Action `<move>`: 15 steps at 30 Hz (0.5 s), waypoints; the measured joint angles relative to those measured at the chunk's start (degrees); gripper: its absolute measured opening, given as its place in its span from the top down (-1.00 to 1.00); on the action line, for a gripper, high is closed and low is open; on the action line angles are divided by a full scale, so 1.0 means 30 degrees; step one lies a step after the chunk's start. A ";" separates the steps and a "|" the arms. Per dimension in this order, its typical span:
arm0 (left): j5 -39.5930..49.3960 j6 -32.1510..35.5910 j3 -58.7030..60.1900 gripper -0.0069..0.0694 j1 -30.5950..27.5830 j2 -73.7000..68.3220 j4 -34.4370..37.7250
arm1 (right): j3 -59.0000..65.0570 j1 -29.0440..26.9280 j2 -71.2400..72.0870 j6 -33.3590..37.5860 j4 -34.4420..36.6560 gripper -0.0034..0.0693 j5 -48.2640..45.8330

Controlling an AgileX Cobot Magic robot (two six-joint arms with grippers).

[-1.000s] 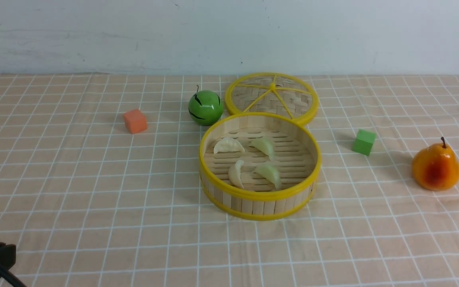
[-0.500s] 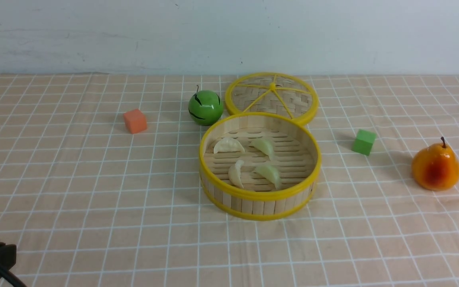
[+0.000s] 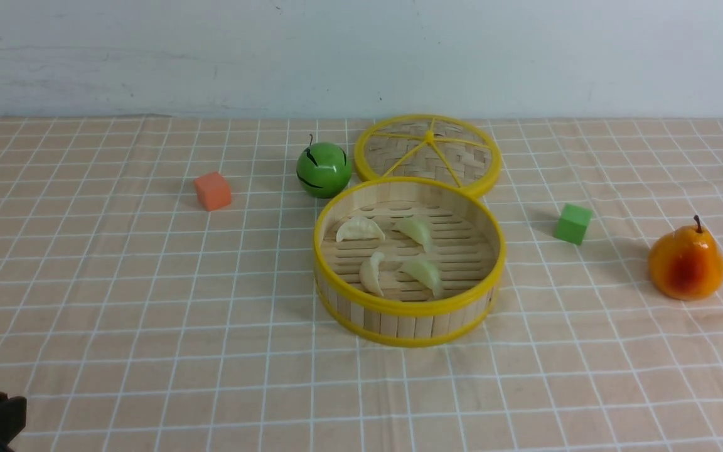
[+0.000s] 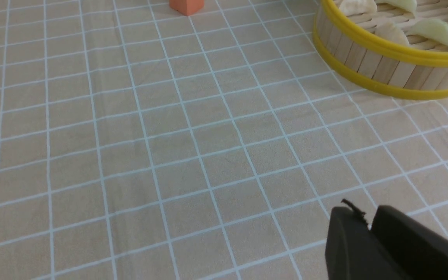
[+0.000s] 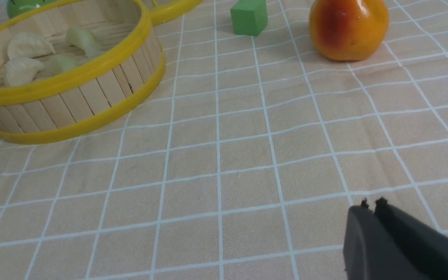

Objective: Put the dumplings into the steamer on the table with the brown tablecloth.

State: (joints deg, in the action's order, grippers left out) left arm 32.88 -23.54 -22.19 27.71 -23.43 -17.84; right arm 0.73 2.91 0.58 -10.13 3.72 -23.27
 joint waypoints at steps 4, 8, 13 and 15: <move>0.0101 0.0000 0.1477 0.58 0.0000 0.2193 0.0000 | 0.0000 0.0000 0.0000 0.0000 0.0000 0.78 0.0000; -0.1043 -0.0581 0.3292 0.58 0.0000 0.4597 -0.0023 | 0.0000 0.0000 0.0000 0.0000 0.0000 0.77 0.0000; -0.4645 -0.2095 0.6140 0.58 -0.0868 0.7726 0.0097 | 0.0000 0.0000 0.0000 0.0000 0.0000 0.74 0.0000; -0.6055 -0.2322 0.7273 0.58 -0.1961 0.7989 0.0782 | 0.0000 0.0000 0.0000 0.0000 0.0000 0.73 0.0000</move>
State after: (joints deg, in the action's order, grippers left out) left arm 14.71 -30.50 -0.38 21.83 0.54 -15.50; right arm 0.73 2.91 0.58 -10.13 3.72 -23.27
